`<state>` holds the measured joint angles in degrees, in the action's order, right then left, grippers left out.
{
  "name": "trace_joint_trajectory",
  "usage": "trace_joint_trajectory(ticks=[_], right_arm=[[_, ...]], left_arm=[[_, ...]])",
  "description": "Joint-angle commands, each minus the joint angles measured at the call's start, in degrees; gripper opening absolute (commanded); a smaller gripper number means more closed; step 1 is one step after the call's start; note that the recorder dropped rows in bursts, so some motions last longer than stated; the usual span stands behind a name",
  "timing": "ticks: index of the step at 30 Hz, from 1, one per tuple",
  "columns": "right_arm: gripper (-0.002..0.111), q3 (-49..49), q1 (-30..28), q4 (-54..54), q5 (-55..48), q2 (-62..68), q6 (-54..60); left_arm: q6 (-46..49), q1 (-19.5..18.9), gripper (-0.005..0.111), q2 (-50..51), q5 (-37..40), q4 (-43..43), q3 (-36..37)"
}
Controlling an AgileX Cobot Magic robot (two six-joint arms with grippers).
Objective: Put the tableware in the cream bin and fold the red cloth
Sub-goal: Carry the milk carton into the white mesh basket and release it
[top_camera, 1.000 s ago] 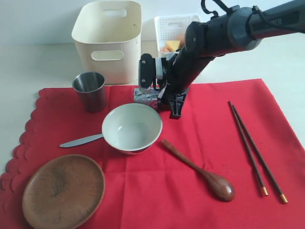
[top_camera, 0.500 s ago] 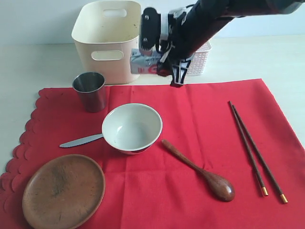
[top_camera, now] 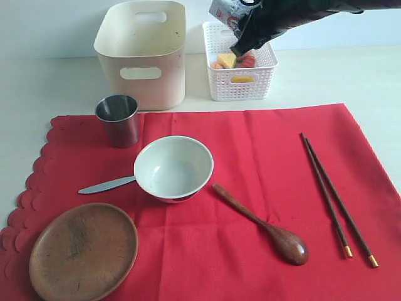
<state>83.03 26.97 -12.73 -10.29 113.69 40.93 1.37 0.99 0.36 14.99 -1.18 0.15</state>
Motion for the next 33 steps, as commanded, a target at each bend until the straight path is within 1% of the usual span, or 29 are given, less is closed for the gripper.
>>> trace_joint_trajectory(ticks=[1,4,7,10,15,17,19,22,23,24,25,27,28,29,30,32,33], right_arm=[[0.000,0.37,-0.43,-0.59,9.67,3.03,-3.97],[0.000,1.05,-0.43,-1.81,15.75,5.44,-4.10],[0.000,2.72,-0.59,-8.99,19.52,7.79,-4.10],[0.000,5.22,-0.59,-12.84,19.67,10.16,-4.10],[0.000,7.11,-0.59,-13.41,19.93,13.79,-4.10],[0.002,7.11,-0.59,-15.17,20.94,14.56,-4.10],[0.010,7.11,-0.59,-17.57,22.60,15.09,-4.10],[0.024,7.11,-0.59,-19.88,24.13,15.32,-4.10],[0.034,7.11,-0.59,-19.88,24.05,15.32,-4.10],[0.038,7.11,-0.59,-19.88,23.71,15.32,-3.86],[0.045,7.11,-0.59,-19.48,23.65,15.32,-3.52],[0.052,7.11,-0.59,-19.16,23.65,15.32,-3.44],[0.054,7.11,-0.59,-18.67,23.65,15.32,-3.44],[0.060,7.11,-0.59,-16.53,23.65,15.32,-3.44],[0.062,7.11,-0.59,-15.96,23.65,15.32,-3.44],[0.073,7.11,-0.59,-15.31,23.65,15.32,-3.44],[0.074,7.11,-0.59,-15.31,23.65,15.32,-3.44]], left_arm=[[-0.11,0.28,0.003,-0.36,-0.34,0.05,-0.15],[-0.11,0.28,0.003,-0.36,-0.34,0.05,-0.15],[-0.11,0.28,0.003,-0.36,-0.34,0.05,-0.15],[-0.11,0.28,0.003,-0.36,-0.34,0.05,-0.15],[-0.11,0.28,0.003,-0.36,-0.34,0.05,-0.15],[-0.11,0.28,0.003,-0.36,-0.34,0.05,-0.15],[-0.11,0.28,0.003,-0.36,-0.34,0.05,-0.15],[-0.11,0.28,0.003,-0.36,-0.34,0.05,-0.15],[-0.11,0.28,0.003,-0.36,-0.34,0.05,-0.15],[-0.11,0.28,0.003,-0.36,-0.34,0.05,-0.15],[-0.11,0.28,0.003,-0.36,-0.34,0.05,-0.15],[-0.11,0.28,0.003,-0.36,-0.34,0.05,-0.15],[-0.11,0.28,0.003,-0.36,-0.34,0.05,-0.15],[-0.11,0.28,0.003,-0.36,-0.34,0.05,-0.15],[-0.11,0.28,0.003,-0.36,-0.34,0.05,-0.15],[-0.11,0.28,0.003,-0.36,-0.34,0.05,-0.15],[-0.11,0.28,0.003,-0.36,-0.34,0.05,-0.15]])
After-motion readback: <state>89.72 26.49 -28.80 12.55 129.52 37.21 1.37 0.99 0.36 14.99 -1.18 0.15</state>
